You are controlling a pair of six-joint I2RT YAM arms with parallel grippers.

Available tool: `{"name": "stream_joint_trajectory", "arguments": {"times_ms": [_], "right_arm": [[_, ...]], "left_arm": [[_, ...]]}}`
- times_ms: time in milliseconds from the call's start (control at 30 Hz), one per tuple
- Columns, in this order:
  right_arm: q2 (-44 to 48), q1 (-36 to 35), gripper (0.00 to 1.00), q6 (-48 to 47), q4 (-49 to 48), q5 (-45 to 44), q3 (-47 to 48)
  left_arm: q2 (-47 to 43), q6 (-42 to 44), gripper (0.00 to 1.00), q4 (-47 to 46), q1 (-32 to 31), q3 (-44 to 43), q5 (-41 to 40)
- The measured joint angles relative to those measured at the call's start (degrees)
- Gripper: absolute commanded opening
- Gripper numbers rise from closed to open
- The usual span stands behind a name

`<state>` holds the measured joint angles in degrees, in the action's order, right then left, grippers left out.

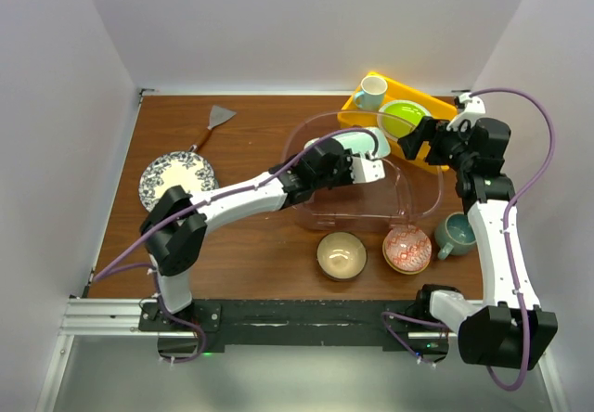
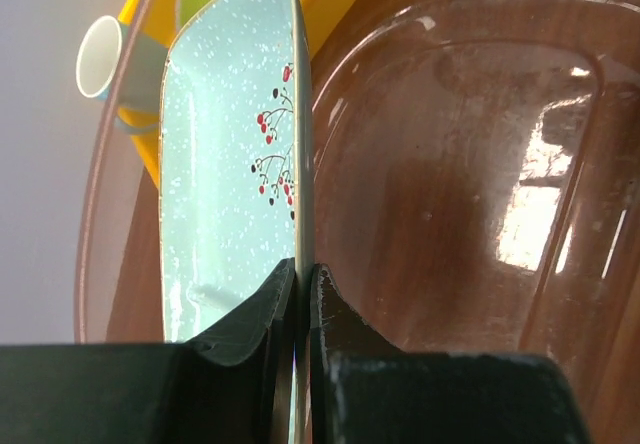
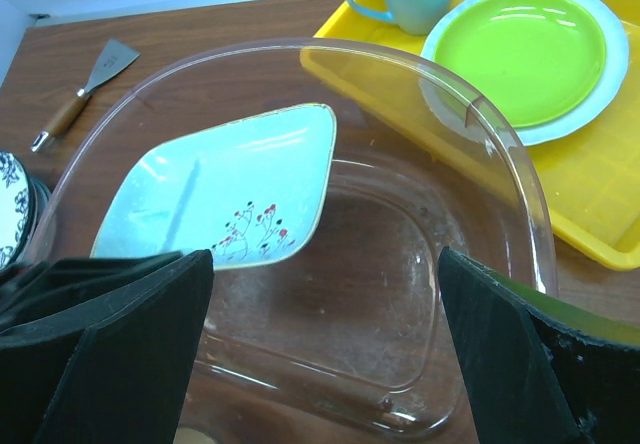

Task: Place the mixed dishes into the plastic bin
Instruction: Place the plate in the plastic bin.

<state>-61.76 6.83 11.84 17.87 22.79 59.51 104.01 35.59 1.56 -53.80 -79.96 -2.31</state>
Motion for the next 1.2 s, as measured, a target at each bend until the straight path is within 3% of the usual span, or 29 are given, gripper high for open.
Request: {"name": "stream_joint_trajectory", "arguments": {"times_ms": [867,1200], "right_arm": [[0.04,0.0,0.98,0.11,-0.37,-0.42,-0.04],[0.04,0.0,0.98,0.09,-0.35,-0.42,-0.04]], "left_arm": [[16.28,1.16,0.0,3.3,3.28,-8.11,3.89],[17.25,1.36,0.15,2.93,4.59,-8.11,4.61]]}}
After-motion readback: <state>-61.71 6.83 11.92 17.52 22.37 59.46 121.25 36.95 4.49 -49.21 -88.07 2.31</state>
